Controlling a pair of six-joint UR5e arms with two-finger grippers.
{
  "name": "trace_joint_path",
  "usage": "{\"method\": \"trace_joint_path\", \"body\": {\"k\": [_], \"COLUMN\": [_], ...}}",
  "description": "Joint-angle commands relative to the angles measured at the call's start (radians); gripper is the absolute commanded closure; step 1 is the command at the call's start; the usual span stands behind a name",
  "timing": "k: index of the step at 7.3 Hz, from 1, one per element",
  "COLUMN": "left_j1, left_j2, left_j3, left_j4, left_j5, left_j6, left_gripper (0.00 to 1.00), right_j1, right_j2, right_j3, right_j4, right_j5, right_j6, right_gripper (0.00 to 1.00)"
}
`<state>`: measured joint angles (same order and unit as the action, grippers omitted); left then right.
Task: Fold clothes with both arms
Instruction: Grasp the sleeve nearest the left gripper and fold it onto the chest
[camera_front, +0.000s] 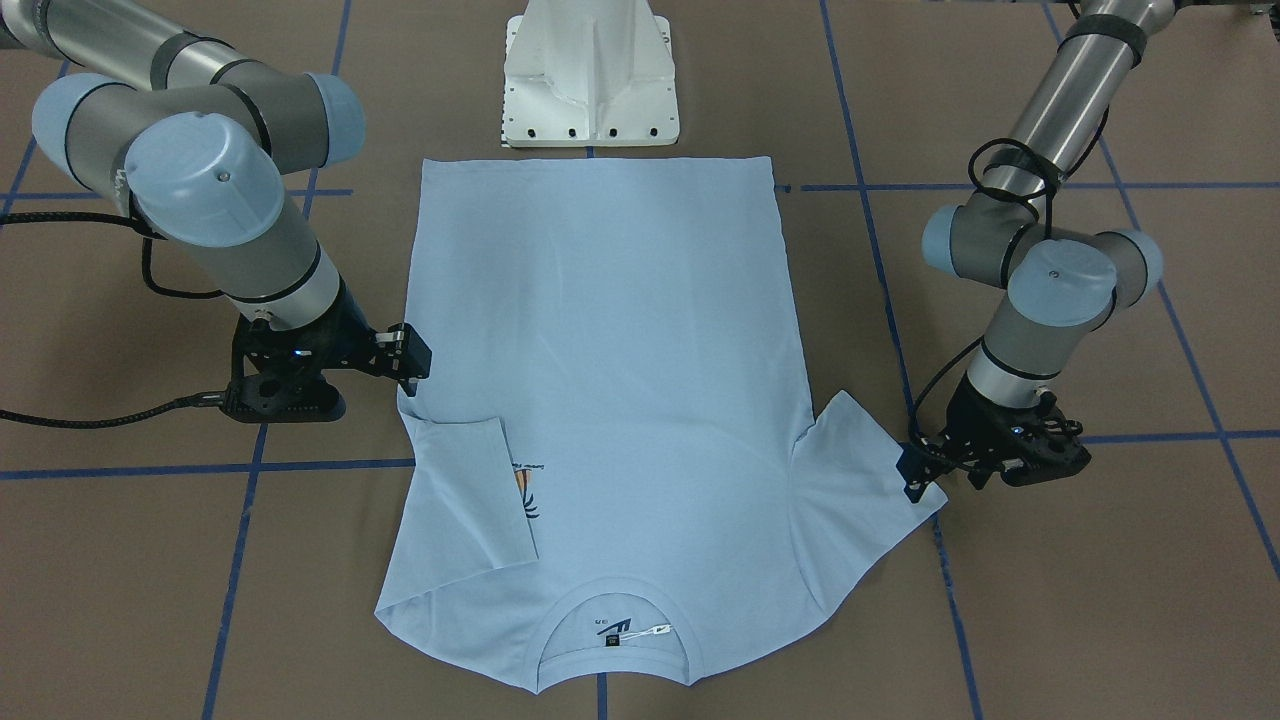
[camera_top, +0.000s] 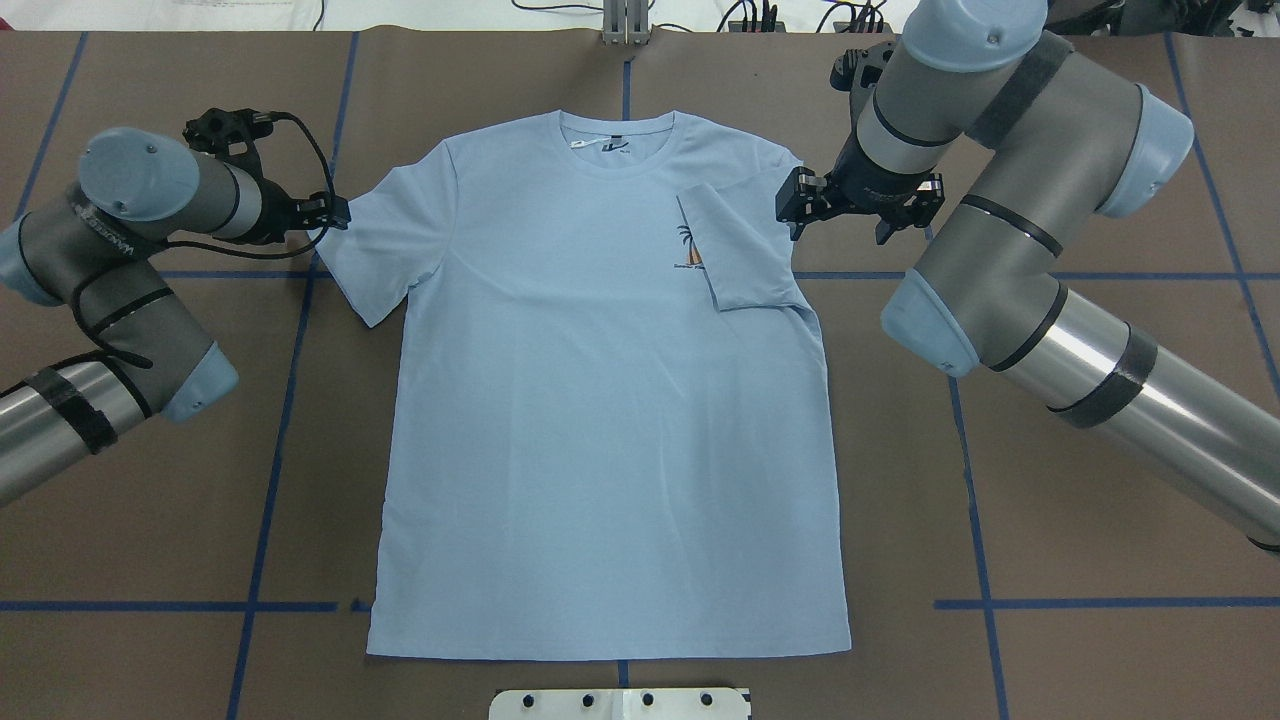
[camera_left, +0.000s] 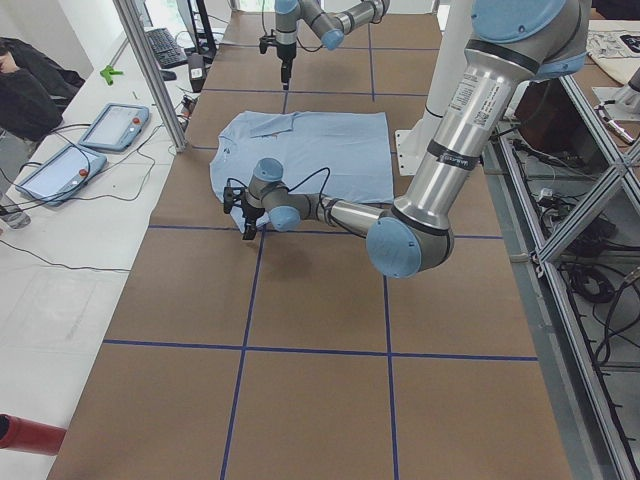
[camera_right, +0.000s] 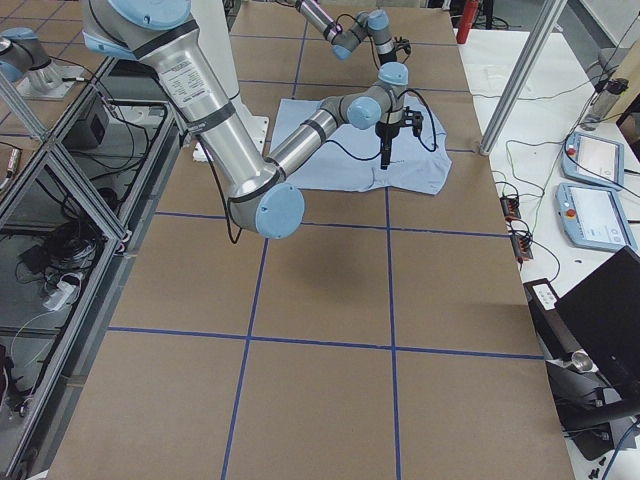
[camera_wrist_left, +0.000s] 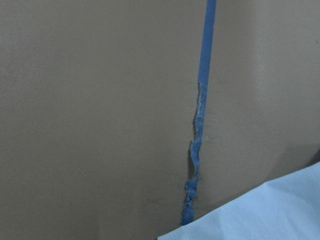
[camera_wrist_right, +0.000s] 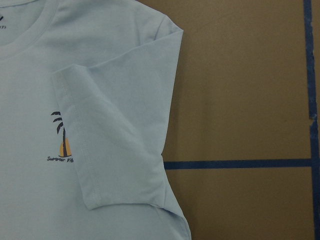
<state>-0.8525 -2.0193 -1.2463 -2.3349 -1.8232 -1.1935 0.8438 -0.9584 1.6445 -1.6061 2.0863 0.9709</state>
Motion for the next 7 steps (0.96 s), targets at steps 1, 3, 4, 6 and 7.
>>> {"method": "trace_joint_path", "body": {"k": [1,3,4,6,7], "left_j1": [0.001,0.001,0.001,0.004,0.004], "left_j2": [-0.004,-0.007,-0.007,-0.016,-0.016], "left_j3": [0.001,0.001,0.001,-0.002,-0.008], "left_j4": [0.002,0.005,0.005,0.012,0.014], "left_j5": [0.002,0.002,0.002,0.001,-0.001], "left_j6": [0.0,0.0,0.0,-0.001,-0.003], "left_gripper": [0.4,0.63,0.68,0.87,1.0], "right_j1": [0.0,0.0,0.0,0.0,0.0], "right_j2": [0.001,0.0,0.0,-0.002,-0.005], "right_j3": [-0.002,-0.005,-0.008,-0.008,-0.008], "right_j4": [0.0,0.0,0.0,0.0,0.0], "right_j5": [0.0,0.0,0.0,0.0,0.0], "right_j6": [0.0,0.0,0.0,0.0,0.0], "right_gripper": [0.0,0.0,0.0,0.0,0.0]}}
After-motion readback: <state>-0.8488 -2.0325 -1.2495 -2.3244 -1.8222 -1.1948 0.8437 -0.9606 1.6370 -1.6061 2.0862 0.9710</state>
